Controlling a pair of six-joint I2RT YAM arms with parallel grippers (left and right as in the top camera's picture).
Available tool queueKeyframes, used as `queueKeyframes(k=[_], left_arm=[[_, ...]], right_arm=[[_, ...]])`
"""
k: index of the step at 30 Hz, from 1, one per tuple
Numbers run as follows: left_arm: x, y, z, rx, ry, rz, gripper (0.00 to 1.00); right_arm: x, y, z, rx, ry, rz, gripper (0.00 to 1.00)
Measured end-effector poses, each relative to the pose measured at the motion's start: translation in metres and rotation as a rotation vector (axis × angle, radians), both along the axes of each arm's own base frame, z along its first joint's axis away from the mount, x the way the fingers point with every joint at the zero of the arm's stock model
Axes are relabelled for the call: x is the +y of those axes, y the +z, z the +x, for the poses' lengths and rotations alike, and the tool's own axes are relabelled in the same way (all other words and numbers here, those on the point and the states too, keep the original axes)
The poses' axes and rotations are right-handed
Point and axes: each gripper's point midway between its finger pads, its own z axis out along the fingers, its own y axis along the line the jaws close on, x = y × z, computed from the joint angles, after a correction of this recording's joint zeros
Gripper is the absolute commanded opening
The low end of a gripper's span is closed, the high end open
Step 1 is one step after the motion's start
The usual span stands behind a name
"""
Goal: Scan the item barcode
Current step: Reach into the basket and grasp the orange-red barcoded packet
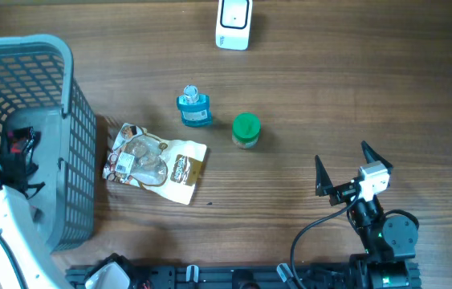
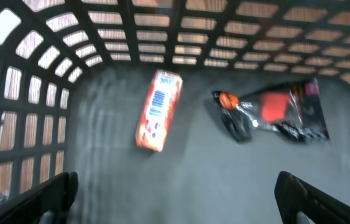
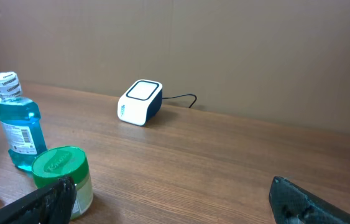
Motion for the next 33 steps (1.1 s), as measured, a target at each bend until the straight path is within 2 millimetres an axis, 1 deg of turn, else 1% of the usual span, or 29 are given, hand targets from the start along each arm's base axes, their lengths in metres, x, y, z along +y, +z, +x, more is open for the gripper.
queueKeyframes(k=[2, 3, 4, 6, 7, 9, 13, 16, 17, 18, 19, 20, 21, 22, 23, 25, 27, 29, 30, 31, 33], left_arm=[[0.003, -0.015, -0.005, 0.018, 0.027, 0.02, 1.0], [0.001, -0.028, -0.013, 0.044, 0.052, 0.016, 1.0], [0.003, -0.037, -0.016, 0.051, 0.071, 0.027, 1.0], [0.005, -0.052, -0.017, 0.056, 0.088, 0.035, 1.0], [0.005, -0.062, -0.018, 0.071, 0.092, 0.028, 1.0], [0.008, -0.072, -0.017, 0.092, 0.1, 0.03, 1.0], [0.019, -0.083, -0.016, 0.135, 0.119, 0.055, 1.0], [0.023, -0.098, -0.013, 0.17, 0.123, 0.044, 1.0], [0.024, -0.104, -0.013, 0.187, 0.123, 0.037, 0.96], [0.024, -0.109, -0.013, 0.2, 0.123, 0.031, 0.84], [0.024, -0.115, -0.014, 0.218, 0.123, 0.022, 0.57], [0.024, -0.121, -0.015, 0.236, 0.124, 0.009, 0.52], [0.024, -0.121, -0.015, 0.232, 0.128, 0.011, 0.52], [0.024, -0.121, -0.014, 0.229, 0.129, 0.012, 0.45], [0.024, -0.121, -0.015, 0.232, 0.127, 0.011, 0.35], [0.024, -0.121, -0.015, 0.234, 0.124, 0.011, 0.31], [0.024, -0.121, -0.015, 0.231, 0.127, 0.011, 0.23], [0.024, -0.121, -0.015, 0.233, 0.126, 0.011, 0.2], [0.024, -0.121, -0.015, 0.232, 0.127, 0.011, 0.16], [0.024, -0.121, -0.015, 0.232, 0.128, 0.011, 0.06], [0.023, -0.121, -0.016, 0.238, 0.124, 0.008, 0.04]], right_arm=[[0.0, 0.0, 0.0, 0.001, 0.0, 0.0, 1.0], [0.0, 0.0, 0.0, 0.0, 0.0, 0.0, 1.0], [0.0, 0.0, 0.0, 0.0, 0.0, 0.0, 1.0], [0.0, 0.0, 0.0, 0.001, 0.0, 0.0, 1.0], [0.0, 0.0, 0.0, 0.0, 0.0, 0.0, 1.0], [0.0, 0.0, 0.0, 0.001, 0.0, 0.0, 1.0], [0.0, 0.0, 0.0, 0.0, 0.0, 0.0, 1.0], [0.0, 0.0, 0.0, 0.0, 0.0, 0.0, 1.0], [0.0, 0.0, 0.0, 0.0, 0.0, 0.0, 1.0], [0.0, 0.0, 0.0, 0.0, 0.0, 0.0, 1.0], [0.0, 0.0, 0.0, 0.0, 0.0, 0.0, 1.0], [0.0, 0.0, 0.0, 0.0, 0.0, 0.0, 1.0], [0.0, 0.0, 0.0, 0.0, 0.0, 0.0, 1.0], [0.0, 0.0, 0.0, 0.0, 0.0, 0.0, 1.0], [0.0, 0.0, 0.0, 0.0, 0.0, 0.0, 1.0], [0.0, 0.0, 0.0, 0.0, 0.0, 0.0, 1.0], [0.0, 0.0, 0.0, 0.0, 0.0, 0.0, 1.0], [0.0, 0.0, 0.0, 0.0, 0.0, 0.0, 1.0], [0.0, 0.0, 0.0, 0.0, 0.0, 0.0, 1.0], [0.0, 0.0, 0.0, 0.0, 0.0, 0.0, 1.0], [0.0, 0.0, 0.0, 0.0, 0.0, 0.0, 1.0]])
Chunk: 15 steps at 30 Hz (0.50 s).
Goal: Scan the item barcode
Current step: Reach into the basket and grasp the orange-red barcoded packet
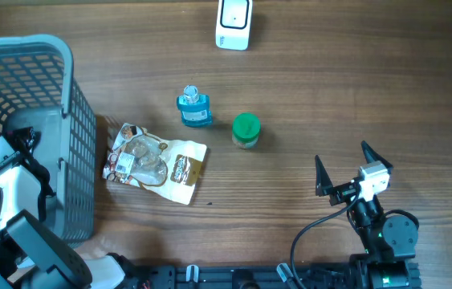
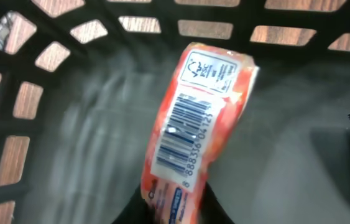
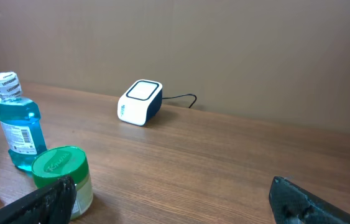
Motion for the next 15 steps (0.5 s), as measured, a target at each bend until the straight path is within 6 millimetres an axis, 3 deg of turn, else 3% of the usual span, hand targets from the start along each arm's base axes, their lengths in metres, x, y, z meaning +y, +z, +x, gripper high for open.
queueKeyframes(k=[5, 15], left_arm=[[-0.003, 0.005, 0.0, -0.02, 0.0, -0.006, 0.04], [-0.021, 0.09, 0.011, -0.321, -0.102, 0.088, 0.04]], right_arm=[[0.0, 0.0, 0.0, 0.0, 0.0, 0.0, 1.0], [0.0, 0.0, 0.0, 0.0, 0.0, 0.0, 1.0]])
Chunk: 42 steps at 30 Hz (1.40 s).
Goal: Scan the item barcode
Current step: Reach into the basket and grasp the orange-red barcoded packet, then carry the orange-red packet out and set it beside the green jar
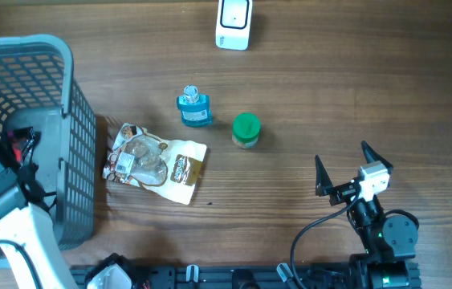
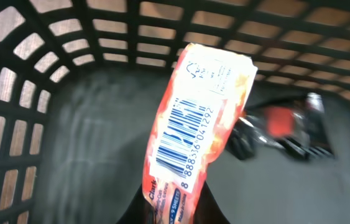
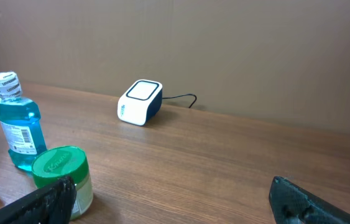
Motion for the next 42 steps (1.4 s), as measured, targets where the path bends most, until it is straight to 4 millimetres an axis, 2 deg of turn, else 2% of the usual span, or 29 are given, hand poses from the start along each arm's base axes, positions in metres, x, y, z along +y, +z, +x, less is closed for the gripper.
queueKeyframes(k=[6, 10, 15, 17, 18, 20, 21, 22, 23, 24, 26, 28, 29, 30, 32, 33, 35, 37, 39, 40, 42], left_arm=[[-0.016, 0.064, 0.015, -0.207, -0.131, 0.073, 0.04], [-0.017, 0.1, 0.018, -0.286, -0.148, 0.135, 0.04], [-0.014, 0.159, 0.02, -0.39, -0.156, 0.237, 0.04], [-0.023, 0.185, 0.034, -0.484, -0.225, 0.239, 0.04], [-0.03, 0.197, 0.044, -0.545, -0.281, 0.229, 0.04], [-0.059, 0.254, 0.082, -0.786, -0.523, 0.25, 0.04], [-0.088, 0.289, 0.099, -0.916, -0.705, 0.265, 0.04], [-0.108, 0.304, 0.108, -0.974, -0.821, 0.252, 0.04], [-0.141, 0.311, 0.117, -1.018, -0.971, 0.196, 0.04], [-0.171, 0.306, 0.125, -1.029, -1.1, 0.118, 0.04], [-0.222, 0.282, 0.144, -0.973, -1.317, -0.013, 0.04], [-0.274, 0.234, 0.162, -0.814, -1.478, -0.151, 0.04], [-0.293, 0.213, 0.167, -0.74, -1.524, -0.191, 0.04], [-0.326, 0.178, 0.173, -0.609, -1.606, -0.238, 0.04], [-0.355, 0.138, 0.176, -0.435, -1.662, -0.222, 0.04], [-0.378, 0.113, 0.17, -0.311, -1.71, -0.197, 0.04], [-0.398, 0.075, 0.158, -0.109, -1.752, -0.125, 0.04], [-0.41, 0.047, 0.152, 0.03, -1.773, -0.068, 0.04], [-0.422, 0.007, 0.148, 0.184, -1.783, -0.042, 0.04], [-0.424, -0.013, 0.148, 0.252, -1.77, -0.039, 0.04], [-0.422, -0.036, 0.147, 0.33, -1.735, -0.036, 0.04]], right_arm=[[0.0, 0.0, 0.0, 0.0, 0.0, 0.0, 1.0], [0.0, 0.0, 0.0, 0.0, 0.0, 0.0, 1.0], [0.0, 0.0, 0.0, 0.0, 0.0, 0.0, 1.0], [0.0, 0.0, 0.0, 0.0, 0.0, 0.0, 1.0], [0.0, 0.0, 0.0, 0.001, 0.0, 0.0, 1.0], [0.0, 0.0, 0.0, 0.0, 0.0, 0.0, 1.0], [0.0, 0.0, 0.0, 0.001, 0.0, 0.0, 1.0], [0.0, 0.0, 0.0, 0.0, 0.0, 0.0, 1.0], [0.0, 0.0, 0.0, 0.0, 0.0, 0.0, 1.0], [0.0, 0.0, 0.0, 0.0, 0.0, 0.0, 1.0], [0.0, 0.0, 0.0, 0.0, 0.0, 0.0, 1.0], [0.0, 0.0, 0.0, 0.0, 0.0, 0.0, 1.0], [0.0, 0.0, 0.0, 0.0, 0.0, 0.0, 1.0], [0.0, 0.0, 0.0, 0.0, 0.0, 0.0, 1.0], [0.0, 0.0, 0.0, 0.0, 0.0, 0.0, 1.0], [0.0, 0.0, 0.0, 0.0, 0.0, 0.0, 1.0], [0.0, 0.0, 0.0, 0.0, 0.0, 0.0, 1.0], [0.0, 0.0, 0.0, 0.0, 0.0, 0.0, 1.0], [0.0, 0.0, 0.0, 0.0, 0.0, 0.0, 1.0], [0.0, 0.0, 0.0, 0.0, 0.0, 0.0, 1.0], [0.0, 0.0, 0.0, 0.0, 0.0, 0.0, 1.0]])
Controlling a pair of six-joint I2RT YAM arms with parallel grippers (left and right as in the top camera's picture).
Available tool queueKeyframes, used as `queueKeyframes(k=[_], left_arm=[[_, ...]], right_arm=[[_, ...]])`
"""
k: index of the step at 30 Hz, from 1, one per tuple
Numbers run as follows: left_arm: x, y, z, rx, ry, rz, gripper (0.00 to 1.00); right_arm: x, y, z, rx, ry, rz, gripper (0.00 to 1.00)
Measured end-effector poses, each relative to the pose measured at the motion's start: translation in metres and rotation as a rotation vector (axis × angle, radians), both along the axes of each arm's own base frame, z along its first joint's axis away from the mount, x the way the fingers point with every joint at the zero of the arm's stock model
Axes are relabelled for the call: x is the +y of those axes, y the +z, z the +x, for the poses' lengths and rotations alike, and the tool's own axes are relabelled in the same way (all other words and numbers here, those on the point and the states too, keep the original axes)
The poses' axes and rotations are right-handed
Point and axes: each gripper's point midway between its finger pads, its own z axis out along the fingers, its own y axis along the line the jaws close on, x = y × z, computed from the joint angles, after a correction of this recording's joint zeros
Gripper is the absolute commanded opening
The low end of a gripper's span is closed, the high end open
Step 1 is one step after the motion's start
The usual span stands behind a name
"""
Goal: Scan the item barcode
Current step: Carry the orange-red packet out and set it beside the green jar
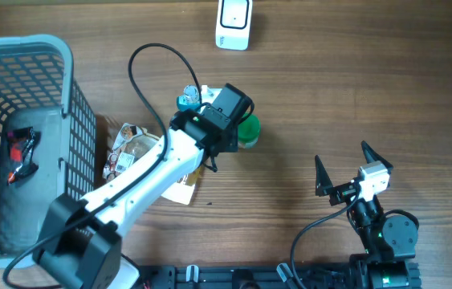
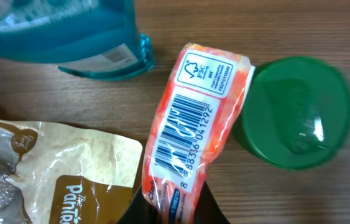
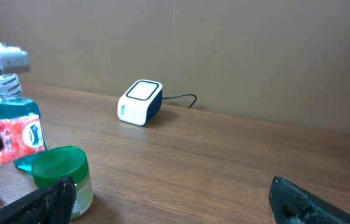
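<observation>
My left gripper (image 2: 171, 202) is shut on an orange packet (image 2: 193, 124), whose white barcode label faces the wrist camera. In the overhead view the left gripper (image 1: 213, 132) hangs over the table's middle and hides the packet. The right wrist view shows the packet (image 3: 14, 140) at the left, in front of the blue bottle. The white and dark blue scanner (image 1: 234, 22) stands at the far edge, well beyond the packet; it also shows as the scanner (image 3: 140, 101). At the near right, my right gripper (image 3: 171, 190) rests open and holds nothing.
A blue mouthwash bottle (image 1: 189, 99) and a green-lidded jar (image 1: 250, 130) flank the held packet. A brown and white snack pouch (image 1: 141, 160) lies to their left. The grey basket (image 1: 69, 96) at the far left holds a black and red package (image 1: 18, 152).
My left gripper, still shut on the orange packet, was inside the basket and is now over the table between the blue bottle and the green-lidded jar. The right arm has not moved.
At first my left gripper was open above the orange packet lying on the basket floor. Then it was shut on the packet down in the basket, then held it higher above the floor. Now the packet is out of the basket, over the table.
</observation>
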Motion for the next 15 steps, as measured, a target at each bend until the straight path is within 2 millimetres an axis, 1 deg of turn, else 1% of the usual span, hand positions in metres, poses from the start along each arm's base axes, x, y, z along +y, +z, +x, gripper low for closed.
queueKeyframes(k=[2, 3, 6, 7, 10, 11, 12, 13, 14, 15], left_arm=[[0.006, -0.006, -0.001, 0.002, 0.053, 0.032, 0.04], [0.01, -0.009, -0.002, -0.001, 0.08, 0.046, 0.09], [0.023, -0.02, -0.01, 0.01, 0.142, 0.08, 0.64], [0.024, -0.021, -0.011, 0.01, 0.151, 0.084, 0.71], [0.024, -0.02, -0.011, 0.003, 0.166, 0.081, 0.73], [0.024, -0.016, -0.011, -0.006, 0.167, 0.072, 0.74], [0.024, -0.006, -0.011, -0.025, 0.167, 0.054, 0.74], [0.024, 0.008, -0.012, -0.054, 0.169, 0.027, 0.74], [0.028, 0.034, -0.013, -0.111, 0.174, -0.015, 0.74], [0.03, 0.055, -0.014, -0.16, 0.179, -0.055, 0.74]], right_arm=[[0.0, 0.0, 0.0, 0.0, 0.0, 0.0, 1.0], [0.0, 0.0, 0.0, 0.0, 0.0, 0.0, 1.0], [0.0, 0.0, 0.0, 0.0, 0.0, 0.0, 1.0], [0.0, 0.0, 0.0, 0.0, 0.0, 0.0, 1.0], [0.0, 0.0, 0.0, 0.0, 0.0, 0.0, 1.0], [0.0, 0.0, 0.0, 0.0, 0.0, 0.0, 1.0], [0.0, 0.0, 0.0, 0.0, 0.0, 0.0, 1.0], [0.0, 0.0, 0.0, 0.0, 0.0, 0.0, 1.0], [0.0, 0.0, 0.0, 0.0, 0.0, 0.0, 1.0], [0.0, 0.0, 0.0, 0.0, 0.0, 0.0, 1.0]])
